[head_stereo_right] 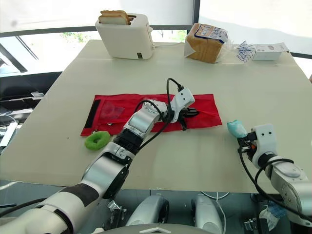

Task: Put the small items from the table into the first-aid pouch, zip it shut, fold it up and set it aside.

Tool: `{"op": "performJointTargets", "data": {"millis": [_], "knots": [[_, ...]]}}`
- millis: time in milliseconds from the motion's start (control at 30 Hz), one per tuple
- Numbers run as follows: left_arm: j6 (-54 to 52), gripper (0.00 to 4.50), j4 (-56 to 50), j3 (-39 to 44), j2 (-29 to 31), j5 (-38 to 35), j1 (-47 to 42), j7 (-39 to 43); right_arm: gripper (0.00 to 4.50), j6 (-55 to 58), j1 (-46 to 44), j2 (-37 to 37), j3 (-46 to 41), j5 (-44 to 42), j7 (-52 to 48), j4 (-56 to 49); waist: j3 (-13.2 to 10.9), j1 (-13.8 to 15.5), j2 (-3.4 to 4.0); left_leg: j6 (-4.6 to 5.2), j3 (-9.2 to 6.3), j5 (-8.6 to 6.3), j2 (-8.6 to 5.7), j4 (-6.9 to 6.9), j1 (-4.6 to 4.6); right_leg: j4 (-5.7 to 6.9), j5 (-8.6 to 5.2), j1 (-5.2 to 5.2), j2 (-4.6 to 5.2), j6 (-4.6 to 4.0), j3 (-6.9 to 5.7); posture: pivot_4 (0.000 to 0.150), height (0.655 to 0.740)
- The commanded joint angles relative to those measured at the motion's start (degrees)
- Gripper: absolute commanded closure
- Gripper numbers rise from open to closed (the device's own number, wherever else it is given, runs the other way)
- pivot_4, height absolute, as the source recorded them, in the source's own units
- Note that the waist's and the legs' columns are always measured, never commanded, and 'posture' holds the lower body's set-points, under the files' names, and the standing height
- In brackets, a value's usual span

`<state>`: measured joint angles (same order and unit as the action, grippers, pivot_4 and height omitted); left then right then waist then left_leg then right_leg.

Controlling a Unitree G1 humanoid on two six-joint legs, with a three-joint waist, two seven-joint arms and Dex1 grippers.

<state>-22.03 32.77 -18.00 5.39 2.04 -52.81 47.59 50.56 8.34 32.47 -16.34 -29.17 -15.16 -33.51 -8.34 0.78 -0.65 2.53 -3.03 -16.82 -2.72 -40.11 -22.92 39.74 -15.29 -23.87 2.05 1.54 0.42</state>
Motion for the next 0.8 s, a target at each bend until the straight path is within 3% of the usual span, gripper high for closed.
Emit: {"op": "performJointTargets", "data": {"millis": [33, 133, 200, 333, 433, 533, 800], "knots": [[0.2, 4.5, -1.4, 1.0, -0.8, -1.2, -1.0, 0.3, 4.21, 0.6, 4.4, 1.1, -6.4, -4.0, -2.4, -10.5, 0.0, 0.2, 0.07, 0.0, 0.0, 0.0, 0.0, 0.0, 0.0, 0.0, 0.0, 0.0, 0.0, 0.0, 0.01, 0.15, 0.74], [0.4, 4.5, -0.6, 1.1, -1.2, -1.4, -1.6, 0.7, 4.21, 4.8, 6.1, 1.6, -8.0, -11.3, -3.1, -18.7, 0.0, 0.0, 0.06, 0.02, -0.06, -0.02, 0.0, 0.0, -0.02, 0.0, -0.04, 0.0, -0.02, 0.07, 0.0, 0.15, 0.74], [0.3, 4.5, -0.6, 1.0, -1.4, -1.5, -1.7, 1.1, 4.21, 8.3, 2.3, 0.5, -5.0, -13.3, 0.4, -20.4, 0.0, -0.4, 0.04, 0.04, -0.05, -0.02, 0.0, 0.0, 0.01, 0.01, -0.04, 0.02, -0.03, 0.07, 0.04, 0.15, 0.74], [0.0, 4.5, -1.8, 0.6, -1.7, -1.5, -1.5, 2.1, 4.21, 14.3, -9.1, -6.5, 7.5, -8.3, 10.3, -14.4, 0.0, -0.5, 0.06, 0.02, -0.05, -0.01, 0.0, 0.0, 0.14, 0.03, -0.05, 0.1, -0.03, 0.06, 0.05, 0.15, 0.74], [-1.1, 4.5, -4.3, 0.5, -1.9, -2.4, -1.1, 3.7, 4.21, 15.9, -14.2, -11.6, 11.7, -3.6, 16.1, -7.5, 0.0, -0.1, 0.05, 0.0, -0.11, -0.01, -0.02, 0.05, 0.02, -0.07, -0.05, 0.04, -0.03, 0.05, 0.05, 0.15, 0.74], [-2.3, 4.5, -6.8, 0.3, -1.8, -3.0, -0.4, 4.1, 4.21, 17.0, -16.1, -11.5, 15.8, 0.9, 17.8, -3.8, 0.0, 0.1, 0.06, 0.0, -0.11, 0.0, -0.1, 0.04, -0.06, -0.07, -0.05, -0.04, 0.04, 0.06, 0.1, 0.15, 0.74], [-5.7, 4.5, -12.8, -1.6, -0.4, -3.3, 3.2, 5.6, 4.21, 11.8, -23.8, -17.3, 16.2, 6.9, 19.3, 6.4, 0.0, -0.4, 0.09, -0.01, -0.07, 0.0, -0.1, 0.03, 0.04, 0.03, -0.04, -0.03, -0.03, 0.07, 0.19, 0.15, 0.74]]}}
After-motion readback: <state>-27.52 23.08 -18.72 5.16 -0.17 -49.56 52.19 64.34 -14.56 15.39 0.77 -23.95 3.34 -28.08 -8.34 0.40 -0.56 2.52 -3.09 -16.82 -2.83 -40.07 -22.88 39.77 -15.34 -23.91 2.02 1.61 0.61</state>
